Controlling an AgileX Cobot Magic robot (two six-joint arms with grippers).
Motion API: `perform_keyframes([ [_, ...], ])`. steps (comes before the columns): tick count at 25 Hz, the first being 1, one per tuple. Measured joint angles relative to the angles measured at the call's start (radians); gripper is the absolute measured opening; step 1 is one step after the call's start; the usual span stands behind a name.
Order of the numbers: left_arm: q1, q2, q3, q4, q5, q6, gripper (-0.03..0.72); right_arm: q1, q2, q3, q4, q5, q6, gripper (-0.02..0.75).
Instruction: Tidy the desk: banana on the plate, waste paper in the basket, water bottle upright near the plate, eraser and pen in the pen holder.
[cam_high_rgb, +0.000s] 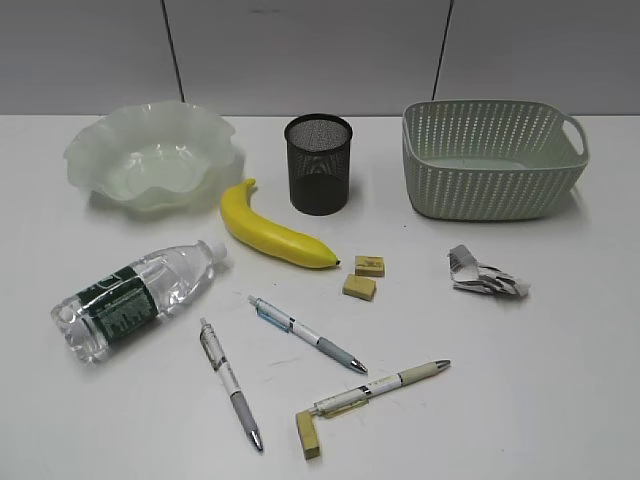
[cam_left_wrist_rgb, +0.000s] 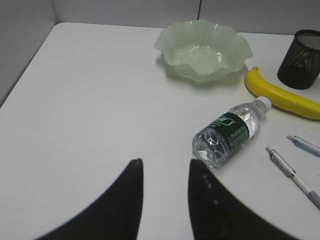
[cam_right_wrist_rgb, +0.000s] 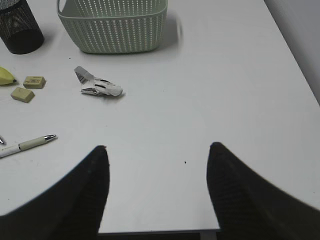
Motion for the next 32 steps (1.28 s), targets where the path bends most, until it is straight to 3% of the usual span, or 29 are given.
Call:
perform_keyframes([
  [32, 0.000, 0.000, 0.000, 0.000, 0.000, 0.000, 0.231, 0.000, 0.000, 0.000, 0.000, 0.000, 0.000, 0.489],
])
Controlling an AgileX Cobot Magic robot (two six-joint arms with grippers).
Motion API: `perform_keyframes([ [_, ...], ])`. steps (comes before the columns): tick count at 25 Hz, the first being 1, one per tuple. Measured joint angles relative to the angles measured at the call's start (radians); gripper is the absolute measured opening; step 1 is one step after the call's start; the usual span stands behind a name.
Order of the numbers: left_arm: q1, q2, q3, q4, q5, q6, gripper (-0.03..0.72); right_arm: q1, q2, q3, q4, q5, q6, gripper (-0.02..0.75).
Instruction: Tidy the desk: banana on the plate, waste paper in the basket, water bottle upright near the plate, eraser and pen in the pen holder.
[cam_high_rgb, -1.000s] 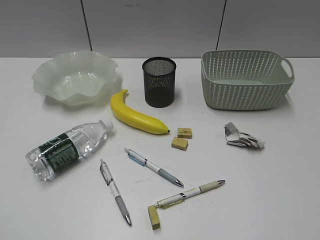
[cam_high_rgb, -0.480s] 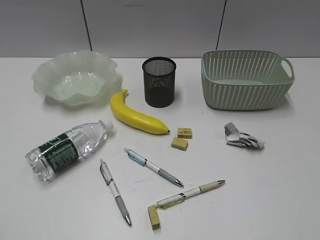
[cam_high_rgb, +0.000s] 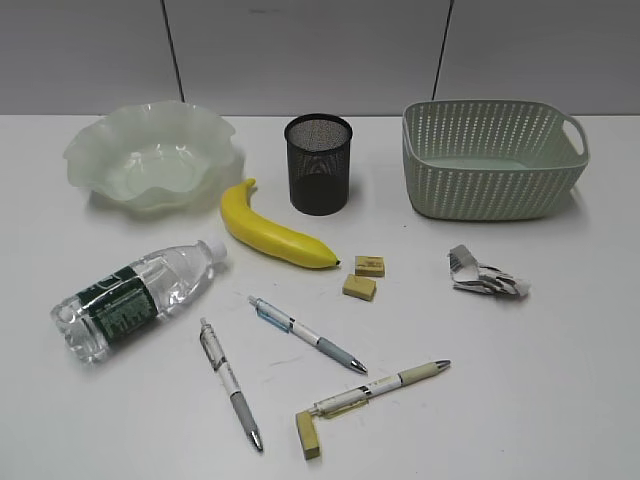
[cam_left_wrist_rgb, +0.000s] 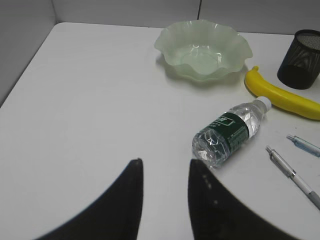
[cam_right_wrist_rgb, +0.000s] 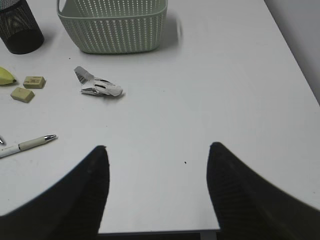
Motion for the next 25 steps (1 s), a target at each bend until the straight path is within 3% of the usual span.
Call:
perform_keyframes([
  [15, 0.000, 0.015, -0.012, 0.000, -0.025, 0.000, 0.231, 0.000, 0.000, 0.000, 0.000, 0.000, 0.000, 0.489],
  [23, 0.000, 0.280, -0.025, -0.066, -0.305, 0.063, 0.237, 0.000, 0.000, 0.000, -0.010, 0.000, 0.000, 0.489],
  [25, 0.000, 0.390, -0.026, -0.120, -0.410, 0.163, 0.251, 0.000, 0.000, 0.000, 0.001, 0.000, 0.000, 0.489],
])
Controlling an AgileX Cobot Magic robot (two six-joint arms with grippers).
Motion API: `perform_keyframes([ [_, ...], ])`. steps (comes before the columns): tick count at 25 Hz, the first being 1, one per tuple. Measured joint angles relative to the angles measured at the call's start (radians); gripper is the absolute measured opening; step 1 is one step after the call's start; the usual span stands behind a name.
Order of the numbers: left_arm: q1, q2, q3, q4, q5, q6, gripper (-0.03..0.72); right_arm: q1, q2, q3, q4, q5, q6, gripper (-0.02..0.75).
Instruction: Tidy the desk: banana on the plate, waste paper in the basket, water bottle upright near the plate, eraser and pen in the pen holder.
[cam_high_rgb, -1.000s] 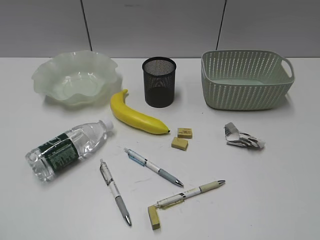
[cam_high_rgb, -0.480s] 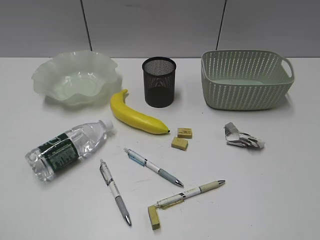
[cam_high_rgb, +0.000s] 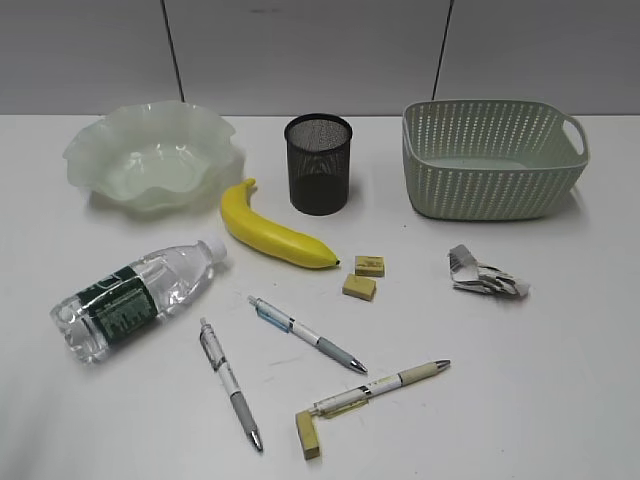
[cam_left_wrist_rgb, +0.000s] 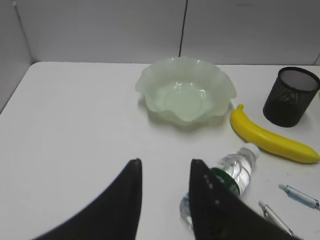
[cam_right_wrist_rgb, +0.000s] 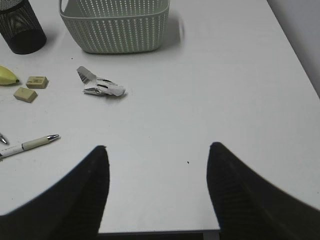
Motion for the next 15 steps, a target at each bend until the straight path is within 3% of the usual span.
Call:
perform_keyframes([
  [3, 0.000, 0.171, -0.029, -0.082, -0.116, 0.193, 0.289, 0.000, 0.000, 0.000, 0.005, 0.000, 0.000, 0.489],
  [8, -0.018, 0.496, -0.156, -0.189, -0.181, 0.343, 0.339, 0.000, 0.000, 0.000, 0.006, 0.000, 0.000, 0.489],
  [15, -0.199, 0.880, -0.376, -0.236, -0.167, 0.471, 0.440, 0.000, 0.000, 0.000, 0.009, 0.000, 0.000, 0.489],
])
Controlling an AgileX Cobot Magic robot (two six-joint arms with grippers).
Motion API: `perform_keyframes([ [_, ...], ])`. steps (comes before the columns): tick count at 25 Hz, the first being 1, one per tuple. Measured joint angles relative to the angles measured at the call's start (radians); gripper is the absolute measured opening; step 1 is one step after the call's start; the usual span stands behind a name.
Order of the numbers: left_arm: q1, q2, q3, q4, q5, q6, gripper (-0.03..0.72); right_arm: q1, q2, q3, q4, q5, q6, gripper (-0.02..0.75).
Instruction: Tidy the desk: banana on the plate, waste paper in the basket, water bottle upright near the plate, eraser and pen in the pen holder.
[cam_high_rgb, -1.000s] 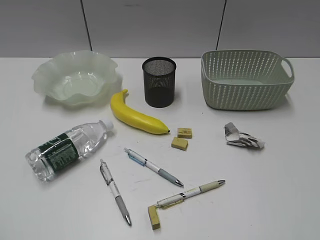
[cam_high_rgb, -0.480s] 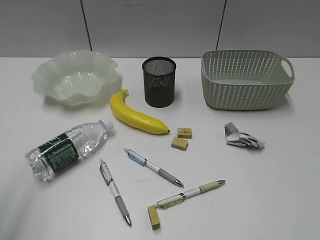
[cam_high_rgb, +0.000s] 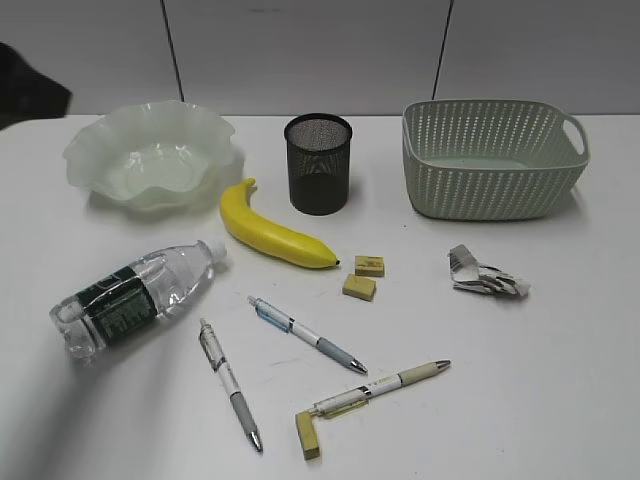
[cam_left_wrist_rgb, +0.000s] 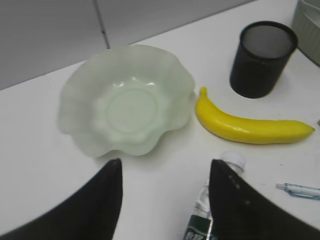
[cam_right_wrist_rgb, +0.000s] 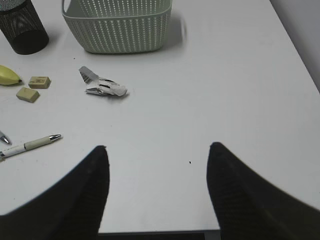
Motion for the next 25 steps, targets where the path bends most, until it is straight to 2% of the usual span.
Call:
perform_keyframes([
  [5, -0.141, 0.235, -0.158, 0.006, 0.063, 0.042, 0.468, 0.000, 0.000, 0.000, 0.000, 0.000, 0.000, 0.489],
  [11, -0.237, 0.469, -0.346, 0.070, 0.210, 0.124, 0.470, 0.000, 0.000, 0.000, 0.000, 0.000, 0.000, 0.489],
  [17, -0.265, 0.639, -0.469, 0.076, 0.262, 0.249, 0.472, 0.000, 0.000, 0.000, 0.000, 0.000, 0.000, 0.489],
  [25, -0.266, 0.720, -0.496, 0.106, 0.285, 0.478, 0.475, 0.000, 0.000, 0.000, 0.000, 0.000, 0.000, 0.489],
])
